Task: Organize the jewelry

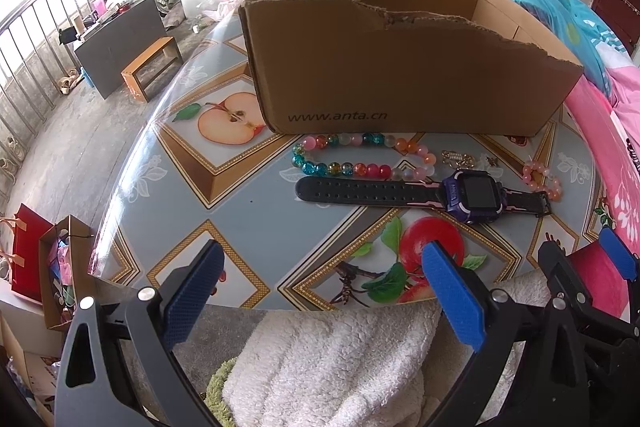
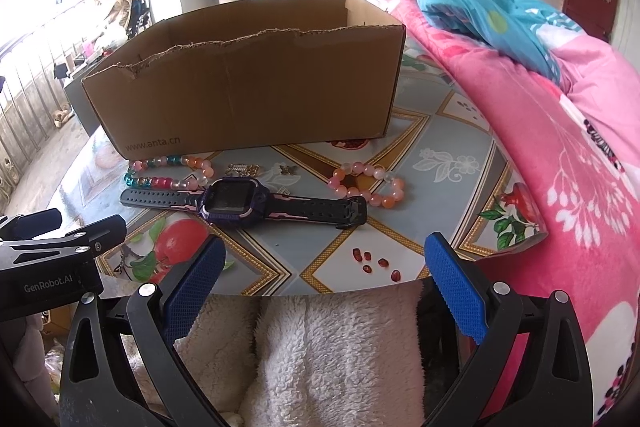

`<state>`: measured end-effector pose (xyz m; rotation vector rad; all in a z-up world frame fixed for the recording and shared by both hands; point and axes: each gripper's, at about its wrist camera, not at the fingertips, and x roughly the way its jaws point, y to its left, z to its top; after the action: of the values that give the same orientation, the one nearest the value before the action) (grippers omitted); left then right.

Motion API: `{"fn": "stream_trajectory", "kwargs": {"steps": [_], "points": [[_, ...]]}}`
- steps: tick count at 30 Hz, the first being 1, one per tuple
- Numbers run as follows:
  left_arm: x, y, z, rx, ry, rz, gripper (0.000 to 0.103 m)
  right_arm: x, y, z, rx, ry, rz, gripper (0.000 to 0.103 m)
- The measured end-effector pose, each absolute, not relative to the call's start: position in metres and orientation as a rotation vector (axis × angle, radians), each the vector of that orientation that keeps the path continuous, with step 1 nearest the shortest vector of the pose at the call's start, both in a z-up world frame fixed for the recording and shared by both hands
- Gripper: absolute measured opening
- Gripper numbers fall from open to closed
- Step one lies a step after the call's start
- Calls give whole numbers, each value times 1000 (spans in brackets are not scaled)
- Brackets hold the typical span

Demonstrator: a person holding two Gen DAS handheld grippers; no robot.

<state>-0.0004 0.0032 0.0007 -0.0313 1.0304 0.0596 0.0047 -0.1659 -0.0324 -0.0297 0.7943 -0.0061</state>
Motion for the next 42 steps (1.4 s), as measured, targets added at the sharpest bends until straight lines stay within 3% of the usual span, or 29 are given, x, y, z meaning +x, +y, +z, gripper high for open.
{"fn": "stream_trajectory", "kwargs": {"steps": [28,36,42], "points": [[27,31,-14,-10,910,-141,97,0,-165,-16,48,653,40,94],[26,31,-3,-4,815,-240,97,7,-160,-19,66,633,121,75],[36,38,-4,-121,849,-340,79,20,-157,-23,89,641,181,61]]}}
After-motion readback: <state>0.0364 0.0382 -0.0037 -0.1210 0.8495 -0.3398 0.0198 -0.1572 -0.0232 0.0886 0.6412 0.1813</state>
